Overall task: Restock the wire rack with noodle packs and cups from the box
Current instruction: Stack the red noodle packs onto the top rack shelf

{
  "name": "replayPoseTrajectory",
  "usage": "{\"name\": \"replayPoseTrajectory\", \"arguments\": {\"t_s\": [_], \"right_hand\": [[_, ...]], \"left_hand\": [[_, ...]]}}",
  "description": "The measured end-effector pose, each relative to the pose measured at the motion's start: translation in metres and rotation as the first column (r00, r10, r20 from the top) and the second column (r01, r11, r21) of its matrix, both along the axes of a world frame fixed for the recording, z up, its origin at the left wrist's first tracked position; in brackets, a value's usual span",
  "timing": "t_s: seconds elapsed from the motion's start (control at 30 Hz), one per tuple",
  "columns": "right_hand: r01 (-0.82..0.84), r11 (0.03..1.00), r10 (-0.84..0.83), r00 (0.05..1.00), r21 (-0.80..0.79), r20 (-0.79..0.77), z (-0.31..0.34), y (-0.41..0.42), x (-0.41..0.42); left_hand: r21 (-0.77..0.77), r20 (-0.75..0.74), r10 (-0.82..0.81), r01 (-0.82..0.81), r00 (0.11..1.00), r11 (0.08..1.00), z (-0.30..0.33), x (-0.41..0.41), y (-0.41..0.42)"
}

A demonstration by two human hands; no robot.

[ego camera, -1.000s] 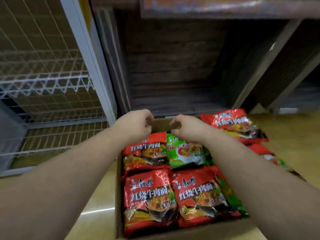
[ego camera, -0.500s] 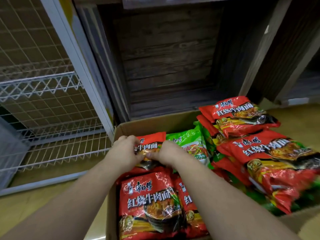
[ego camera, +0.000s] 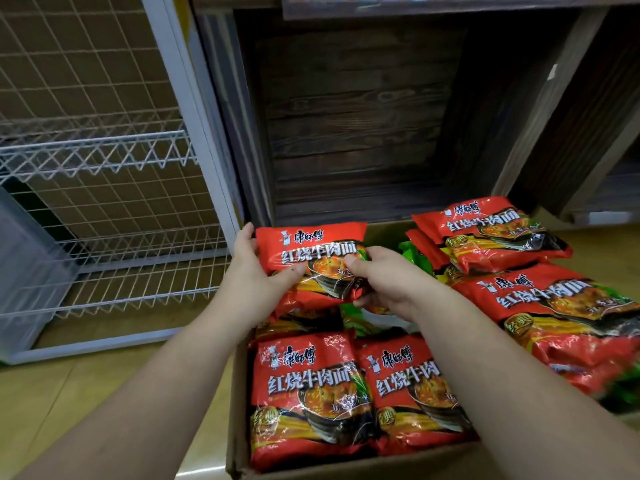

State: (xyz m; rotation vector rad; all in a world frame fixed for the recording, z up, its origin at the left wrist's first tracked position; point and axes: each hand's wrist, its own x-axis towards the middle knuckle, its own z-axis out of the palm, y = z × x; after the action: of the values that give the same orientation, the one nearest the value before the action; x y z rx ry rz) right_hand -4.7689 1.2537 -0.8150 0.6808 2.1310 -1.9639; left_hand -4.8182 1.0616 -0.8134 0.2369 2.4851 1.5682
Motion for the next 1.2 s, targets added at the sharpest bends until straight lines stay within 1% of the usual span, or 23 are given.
{"name": "replayPoseTrajectory", "arguments": {"t_s": [0.07, 0.1, 0.17, 0.23, 0.3, 0.33, 0.37, 0.4, 0.43, 0.47, 0.5, 0.53, 0.57, 0.6, 0.7, 0.77, 0.9, 0.93, 0.97, 1.03, 1.1, 1.17, 1.2], "right_hand": [[0.008, 0.996, -0.009, 1.0, -0.086, -0.015, 0.004, -0.003, 0.004], [0.011, 0.992, -0.014, 1.0, -0.124, -0.024, 0.007, -0.004, 0.006], [0.001, 0.987, -0.008, 0.999, -0.162, -0.042, 0.01, -0.002, 0.007], [-0.044, 0.979, 0.032, 0.997, -0.198, -0.066, 0.012, -0.001, 0.01], [-0.094, 0.943, 0.064, 0.993, -0.321, -0.102, 0.014, 0.001, 0.013], [-0.091, 0.917, 0.053, 0.993, -0.389, -0.107, 0.013, 0.002, 0.014], [-0.064, 0.905, 0.026, 0.995, -0.421, -0.095, 0.011, 0.002, 0.015], [-0.02, 0.915, -0.007, 0.998, -0.402, -0.066, 0.006, 0.002, 0.016], [0.01, 0.953, -0.017, 1.0, -0.303, -0.022, 0.0, 0.001, 0.018], [-0.026, 0.993, 0.03, 0.999, -0.119, 0.036, -0.007, 0.0, 0.02], [-0.143, 0.983, 0.131, 0.985, 0.111, 0.114, -0.015, -0.001, 0.023], [-0.29, 0.909, 0.235, 0.95, 0.299, 0.204, -0.022, -0.003, 0.024], [-0.411, 0.812, 0.308, 0.905, 0.413, 0.295, -0.027, -0.005, 0.025], [-0.482, 0.737, 0.332, 0.869, 0.473, 0.367, -0.028, -0.009, 0.026], [-0.589, 0.615, 0.304, 0.791, 0.525, 0.531, -0.022, -0.02, 0.026], [-0.643, 0.552, 0.298, 0.746, 0.53, 0.595, -0.019, -0.027, 0.027], [-0.74, 0.459, 0.391, 0.665, 0.491, 0.637, -0.016, -0.034, 0.028], [-0.747, 0.432, 0.412, 0.662, 0.506, 0.626, -0.017, -0.034, 0.027], [-0.734, 0.43, 0.418, 0.678, 0.526, 0.604, -0.018, -0.034, 0.026], [-0.671, 0.504, 0.414, 0.74, 0.544, 0.53, -0.019, -0.034, 0.024], [-0.586, 0.637, 0.42, 0.808, 0.501, 0.412, -0.016, -0.03, 0.022], [-0.481, 0.79, 0.399, 0.874, 0.379, 0.277, -0.011, -0.025, 0.02], [-0.404, 0.864, 0.358, 0.912, 0.301, 0.198, -0.011, -0.022, 0.018]], "left_hand": [[0.136, 0.086, 0.088, -0.099, 0.992, 0.986, 0.002, 0.005, 0.003], [0.226, 0.173, 0.118, -0.156, 0.978, 0.962, 0.005, 0.008, 0.005], [0.384, 0.381, 0.074, -0.231, 0.921, 0.894, 0.009, 0.014, 0.006], [0.459, 0.505, -0.001, -0.268, 0.863, 0.847, 0.01, 0.019, 0.004], [0.497, 0.521, -0.009, -0.296, 0.853, 0.816, 0.012, 0.018, -0.002], [0.515, 0.505, -0.003, -0.299, 0.863, 0.804, 0.014, 0.016, -0.005], [0.531, 0.484, 0.006, -0.3, 0.875, 0.792, 0.016, 0.014, -0.009], [0.548, 0.466, 0.013, -0.3, 0.885, 0.781, 0.018, 0.012, -0.011], [0.562, 0.452, 0.018, -0.3, 0.892, 0.771, 0.021, 0.011, -0.014], [0.575, 0.441, 0.02, -0.3, 0.897, 0.761, 0.022, 0.01, -0.015], [0.587, 0.431, 0.019, -0.296, 0.902, 0.754, 0.023, 0.01, -0.017], [0.592, 0.424, 0.017, -0.292, 0.905, 0.751, 0.024, 0.01, -0.018], [0.593, 0.42, 0.017, -0.289, 0.907, 0.752, 0.025, 0.009, -0.019], [0.592, 0.418, 0.017, -0.286, 0.908, 0.753, 0.026, 0.008, -0.02], [0.594, 0.417, 0.021, -0.289, 0.909, 0.75, 0.026, 0.006, -0.019], [0.594, 0.423, 0.019, -0.293, 0.906, 0.749, 0.025, 0.007, -0.018], [0.602, 0.431, -0.006, -0.283, 0.902, 0.747, 0.026, 0.008, -0.016], [0.606, 0.432, -0.012, -0.281, 0.902, 0.744, 0.026, 0.008, -0.015], [0.609, 0.433, -0.014, -0.282, 0.901, 0.741, 0.026, 0.009, -0.014], [0.607, 0.432, -0.012, -0.282, 0.902, 0.743, 0.026, 0.01, -0.012], [0.596, 0.43, -0.013, -0.273, 0.903, 0.755, 0.026, 0.011, -0.011], [0.583, 0.431, -0.012, -0.268, 0.902, 0.767, 0.025, 0.011, -0.01], [0.577, 0.43, -0.01, -0.266, 0.903, 0.772, 0.024, 0.012, -0.009]]}}
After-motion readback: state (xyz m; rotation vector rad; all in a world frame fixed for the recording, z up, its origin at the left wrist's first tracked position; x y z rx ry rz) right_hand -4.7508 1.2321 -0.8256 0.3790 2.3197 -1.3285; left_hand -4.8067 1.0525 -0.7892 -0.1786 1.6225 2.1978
